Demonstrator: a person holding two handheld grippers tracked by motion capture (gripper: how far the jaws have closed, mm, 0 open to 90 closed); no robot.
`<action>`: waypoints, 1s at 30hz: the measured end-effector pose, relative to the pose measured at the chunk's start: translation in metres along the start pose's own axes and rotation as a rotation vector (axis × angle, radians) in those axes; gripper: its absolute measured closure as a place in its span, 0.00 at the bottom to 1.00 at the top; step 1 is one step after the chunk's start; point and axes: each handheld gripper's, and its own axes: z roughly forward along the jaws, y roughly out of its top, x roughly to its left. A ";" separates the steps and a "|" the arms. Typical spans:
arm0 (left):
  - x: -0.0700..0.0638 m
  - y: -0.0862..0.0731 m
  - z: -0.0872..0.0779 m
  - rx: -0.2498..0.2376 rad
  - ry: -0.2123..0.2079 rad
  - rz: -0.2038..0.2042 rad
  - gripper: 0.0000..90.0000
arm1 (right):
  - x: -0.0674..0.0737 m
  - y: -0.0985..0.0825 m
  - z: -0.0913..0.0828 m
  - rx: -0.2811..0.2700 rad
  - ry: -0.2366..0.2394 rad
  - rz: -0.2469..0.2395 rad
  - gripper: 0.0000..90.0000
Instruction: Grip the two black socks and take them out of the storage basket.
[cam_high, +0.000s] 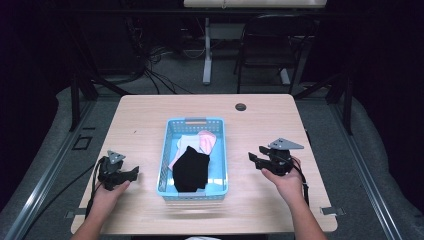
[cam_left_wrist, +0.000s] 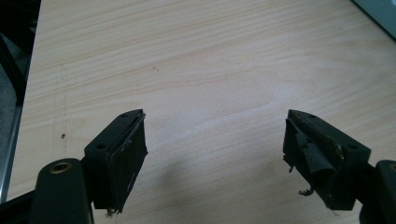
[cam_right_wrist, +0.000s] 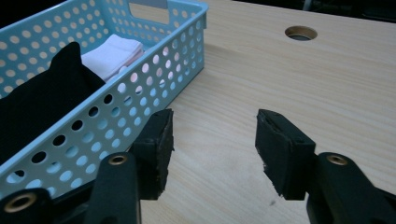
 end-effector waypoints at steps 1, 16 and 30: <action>0.000 0.000 0.000 0.000 0.000 0.000 0.24 | 0.000 0.000 0.000 0.000 0.000 0.000 0.54; -0.002 -0.001 -0.001 0.000 -0.013 0.008 0.24 | 0.002 0.023 -0.001 0.127 0.003 -0.129 0.64; -0.002 0.000 -0.002 -0.011 -0.017 0.008 0.24 | 0.035 0.055 0.010 0.150 0.112 -0.226 0.66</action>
